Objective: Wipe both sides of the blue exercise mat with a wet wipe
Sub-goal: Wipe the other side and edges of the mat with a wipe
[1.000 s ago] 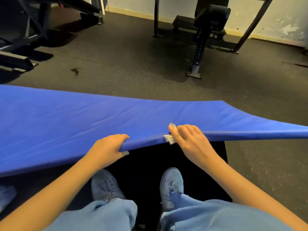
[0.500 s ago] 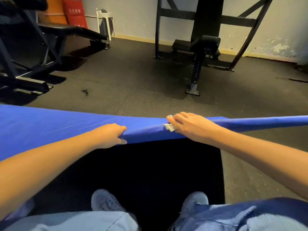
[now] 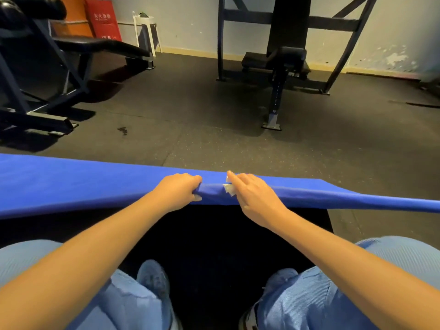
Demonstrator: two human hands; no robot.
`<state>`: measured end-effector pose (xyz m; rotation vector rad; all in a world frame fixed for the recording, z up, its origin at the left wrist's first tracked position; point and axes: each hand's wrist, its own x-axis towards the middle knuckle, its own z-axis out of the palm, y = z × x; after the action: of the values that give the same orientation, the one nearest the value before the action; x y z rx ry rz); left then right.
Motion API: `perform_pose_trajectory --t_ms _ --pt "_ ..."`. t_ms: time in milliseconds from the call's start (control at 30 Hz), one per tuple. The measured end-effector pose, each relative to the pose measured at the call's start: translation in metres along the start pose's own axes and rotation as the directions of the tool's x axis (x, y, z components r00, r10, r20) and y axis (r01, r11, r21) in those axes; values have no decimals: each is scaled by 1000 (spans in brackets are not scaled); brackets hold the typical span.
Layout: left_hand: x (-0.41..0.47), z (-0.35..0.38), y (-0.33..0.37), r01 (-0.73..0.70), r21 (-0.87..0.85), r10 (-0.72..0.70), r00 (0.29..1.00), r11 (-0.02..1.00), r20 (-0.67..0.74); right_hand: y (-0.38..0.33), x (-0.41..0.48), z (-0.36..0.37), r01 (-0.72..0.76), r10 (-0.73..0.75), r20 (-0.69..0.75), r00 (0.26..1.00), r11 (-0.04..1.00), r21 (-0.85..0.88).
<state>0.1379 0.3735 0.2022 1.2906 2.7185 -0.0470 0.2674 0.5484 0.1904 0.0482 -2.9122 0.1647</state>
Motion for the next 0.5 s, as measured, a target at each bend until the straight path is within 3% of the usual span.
perform_pose_trajectory --t_ms 133,267,433,500 --pt "4 -4 5 11 -42 -13 999 999 -43 -10 8 -11 -139 149 -62 987 980 141" --pt "5 -1 5 9 -78 -14 998 997 -57 -15 12 -5 -54 71 -87 994 982 183" --pt "6 10 10 8 -112 -19 995 994 -99 17 -2 2 -232 233 -275 933 972 38" --pt "7 11 10 14 -111 -25 995 994 -93 5 -3 12 -200 198 -315 928 979 25"
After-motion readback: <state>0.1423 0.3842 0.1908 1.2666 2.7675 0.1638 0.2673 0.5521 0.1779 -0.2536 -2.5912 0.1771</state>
